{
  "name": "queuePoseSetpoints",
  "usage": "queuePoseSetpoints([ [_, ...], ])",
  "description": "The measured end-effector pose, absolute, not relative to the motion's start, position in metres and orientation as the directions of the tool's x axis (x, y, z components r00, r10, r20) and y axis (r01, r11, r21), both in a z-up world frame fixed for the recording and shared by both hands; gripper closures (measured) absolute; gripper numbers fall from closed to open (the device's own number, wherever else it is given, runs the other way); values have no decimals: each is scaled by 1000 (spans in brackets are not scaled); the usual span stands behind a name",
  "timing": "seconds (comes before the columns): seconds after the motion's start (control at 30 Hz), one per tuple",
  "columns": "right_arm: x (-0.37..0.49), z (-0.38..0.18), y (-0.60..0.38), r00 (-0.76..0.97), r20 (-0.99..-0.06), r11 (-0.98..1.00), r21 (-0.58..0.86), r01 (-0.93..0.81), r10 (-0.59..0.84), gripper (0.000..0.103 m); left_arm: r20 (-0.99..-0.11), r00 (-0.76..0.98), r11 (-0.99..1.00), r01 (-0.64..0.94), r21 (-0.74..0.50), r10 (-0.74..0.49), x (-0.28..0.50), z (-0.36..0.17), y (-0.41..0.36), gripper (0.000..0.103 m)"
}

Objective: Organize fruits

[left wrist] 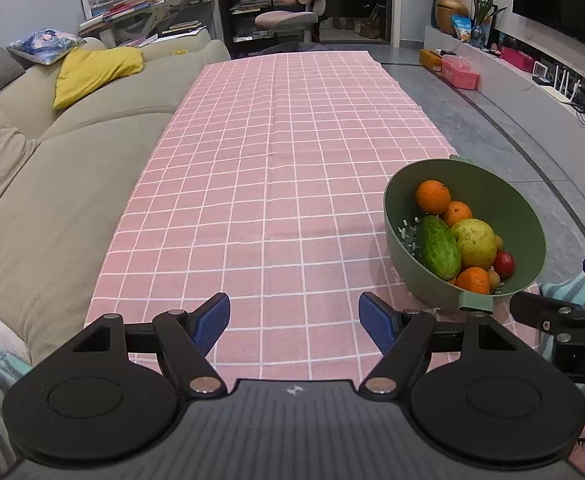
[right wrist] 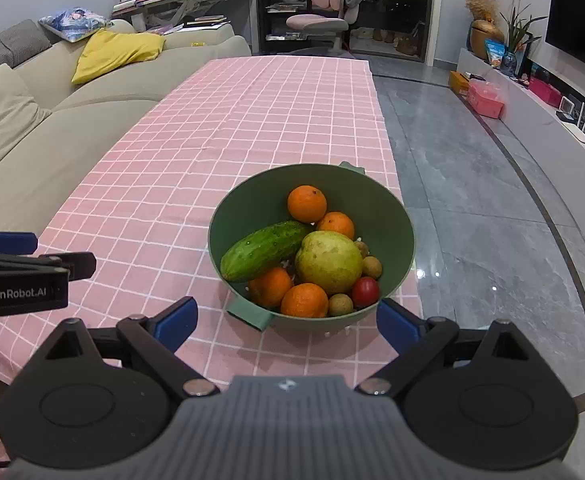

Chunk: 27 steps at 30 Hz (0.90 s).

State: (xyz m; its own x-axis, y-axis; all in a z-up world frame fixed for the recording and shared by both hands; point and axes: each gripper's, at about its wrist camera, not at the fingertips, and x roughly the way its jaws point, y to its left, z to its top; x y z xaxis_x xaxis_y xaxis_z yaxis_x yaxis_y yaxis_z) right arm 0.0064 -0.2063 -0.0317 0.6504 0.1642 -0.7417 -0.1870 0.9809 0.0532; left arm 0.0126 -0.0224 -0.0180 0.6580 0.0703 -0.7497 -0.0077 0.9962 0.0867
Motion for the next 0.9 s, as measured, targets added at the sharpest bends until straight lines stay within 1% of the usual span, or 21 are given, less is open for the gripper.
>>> queuePoseSetpoints([
  [0.9,6,-30,-204,655,-738,981,47,-190,162,10,-739,671,998,-9,67,55,10,-11,-20,17],
])
